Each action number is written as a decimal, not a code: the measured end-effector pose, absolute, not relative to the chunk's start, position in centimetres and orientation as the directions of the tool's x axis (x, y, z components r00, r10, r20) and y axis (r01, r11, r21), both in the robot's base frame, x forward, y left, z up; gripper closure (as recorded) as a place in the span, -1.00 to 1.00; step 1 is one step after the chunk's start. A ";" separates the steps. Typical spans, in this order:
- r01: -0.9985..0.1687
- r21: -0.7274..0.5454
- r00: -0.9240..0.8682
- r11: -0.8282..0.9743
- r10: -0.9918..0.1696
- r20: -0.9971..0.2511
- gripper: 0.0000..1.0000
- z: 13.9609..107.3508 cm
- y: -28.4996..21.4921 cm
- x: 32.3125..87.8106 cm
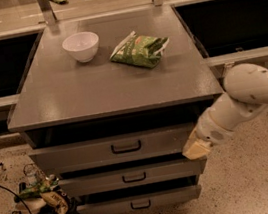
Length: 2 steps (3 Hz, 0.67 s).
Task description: Close top drawer
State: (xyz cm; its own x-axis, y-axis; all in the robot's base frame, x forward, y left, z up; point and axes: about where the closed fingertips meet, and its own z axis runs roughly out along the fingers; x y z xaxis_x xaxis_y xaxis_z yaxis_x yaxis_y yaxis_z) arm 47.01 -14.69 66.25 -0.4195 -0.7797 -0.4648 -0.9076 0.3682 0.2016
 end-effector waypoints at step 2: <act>-0.888 0.230 -0.460 0.399 -0.752 -0.472 0.62 66.4 -18.6 42.8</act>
Offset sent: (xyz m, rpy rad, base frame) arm -0.0359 -0.0316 0.0012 0.0189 0.0207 -0.0293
